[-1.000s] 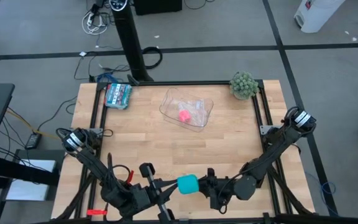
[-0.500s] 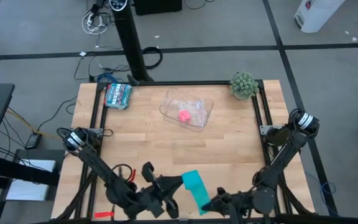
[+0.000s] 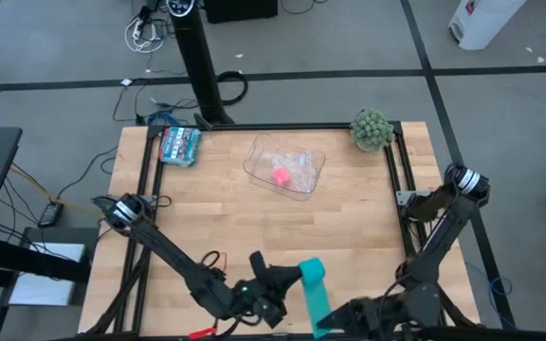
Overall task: Roll bandage
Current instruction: Roll the blue bandage
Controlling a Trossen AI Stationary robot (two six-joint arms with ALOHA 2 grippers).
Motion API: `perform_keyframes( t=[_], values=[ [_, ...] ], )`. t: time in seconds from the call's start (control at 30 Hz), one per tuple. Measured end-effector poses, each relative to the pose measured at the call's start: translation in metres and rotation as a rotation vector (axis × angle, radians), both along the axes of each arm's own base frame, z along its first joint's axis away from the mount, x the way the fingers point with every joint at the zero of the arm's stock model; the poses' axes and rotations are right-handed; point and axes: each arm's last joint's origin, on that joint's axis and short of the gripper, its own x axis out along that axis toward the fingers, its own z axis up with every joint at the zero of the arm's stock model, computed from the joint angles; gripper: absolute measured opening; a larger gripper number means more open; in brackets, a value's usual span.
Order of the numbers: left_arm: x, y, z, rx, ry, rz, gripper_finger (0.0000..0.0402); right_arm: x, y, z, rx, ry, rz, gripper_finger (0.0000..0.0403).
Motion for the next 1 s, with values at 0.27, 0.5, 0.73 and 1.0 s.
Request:
perform_keyframes(
  t=[0.27,0.5,0.73,1.0],
  values=[
    [0.001,-0.01,-0.011,0.079,0.042,-0.099,0.0012,-0.003,-0.022,0.028,0.305,0.009,-0.047,0.0],
    [-0.008,-0.023,-0.012,0.087,0.042,-0.138,0.0012,0.003,-0.04,0.034,0.479,0.051,-0.1,0.0],
    [-0.017,-0.034,-0.011,0.098,0.042,-0.168,0.0012,0.003,-0.062,0.046,0.684,0.087,-0.115,0.0],
    [-0.023,-0.041,-0.011,0.133,0.04,-0.232,0.0012,0.027,-0.099,0.038,1.032,0.309,-0.076,0.0]
  ],
)
